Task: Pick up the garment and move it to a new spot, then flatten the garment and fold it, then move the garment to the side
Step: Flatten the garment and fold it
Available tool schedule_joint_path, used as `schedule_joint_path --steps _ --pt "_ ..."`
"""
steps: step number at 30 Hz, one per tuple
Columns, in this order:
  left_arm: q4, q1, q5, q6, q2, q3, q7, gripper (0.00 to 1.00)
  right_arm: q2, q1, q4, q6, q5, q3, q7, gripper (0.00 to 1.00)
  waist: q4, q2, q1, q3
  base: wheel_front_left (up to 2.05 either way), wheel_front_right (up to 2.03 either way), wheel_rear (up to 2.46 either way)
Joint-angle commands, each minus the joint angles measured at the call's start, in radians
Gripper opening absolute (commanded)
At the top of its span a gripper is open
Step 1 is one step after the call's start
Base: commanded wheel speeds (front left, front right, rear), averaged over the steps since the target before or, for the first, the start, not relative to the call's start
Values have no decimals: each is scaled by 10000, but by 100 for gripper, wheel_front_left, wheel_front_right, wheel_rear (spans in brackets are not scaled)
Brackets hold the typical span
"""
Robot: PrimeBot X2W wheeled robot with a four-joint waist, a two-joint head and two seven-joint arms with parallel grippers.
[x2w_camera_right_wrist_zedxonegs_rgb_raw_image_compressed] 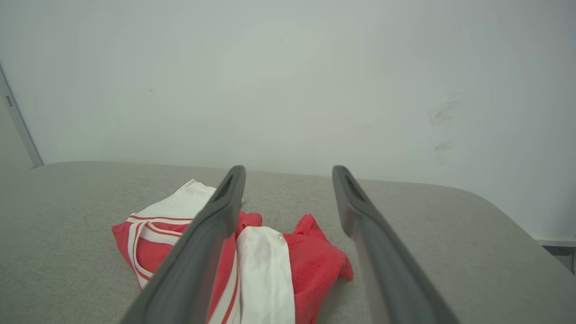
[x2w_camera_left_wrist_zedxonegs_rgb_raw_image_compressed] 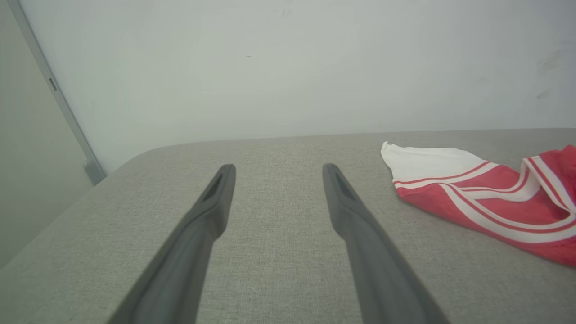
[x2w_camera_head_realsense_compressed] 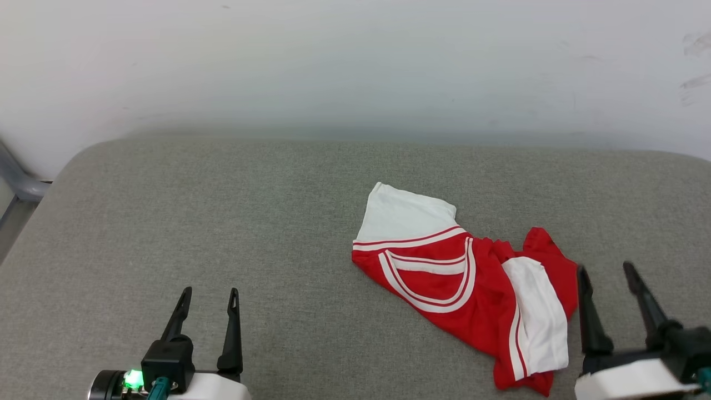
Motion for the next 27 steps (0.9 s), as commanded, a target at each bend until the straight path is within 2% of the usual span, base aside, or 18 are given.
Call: schedule_joint_path --steps 1,5,10,12,18,23,27 --pt "42 38 90 -60 -45 28 -26 100 17 -379 -127 -7 -199 -67 -20 100 7 0 0 27 0 0 0" --pt "48 -71 194 -155 -140 67 -26 100 -82 -1183 -275 -7 -483 -138 -20 100 45 0 0 118 0 0 0" --pt "84 -122 276 -276 -264 71 -26 100 -1214 -2386 320 -7 -384 622 17 100 89 0 0 220 0 0 0" --pt "78 -140 302 -329 -283 97 -27 100 -1837 -2922 701 -7 -104 1208 571 100 103 0 0 285 0 0 0" --pt "53 -221 363 -409 -339 194 -27 100 -3713 -4176 1200 -7 1917 3109 3711 100 128 0 0 485 0 0 0" --pt "35 -393 413 -482 -390 240 -27 100 -5187 -4649 996 -10 3780 4751 6614 100 179 0 0 702 0 0 0" --pt "11 -538 438 -547 -434 251 -27 100 -5926 -4874 773 -11 4911 5626 8264 100 272 0 0 964 0 0 0"
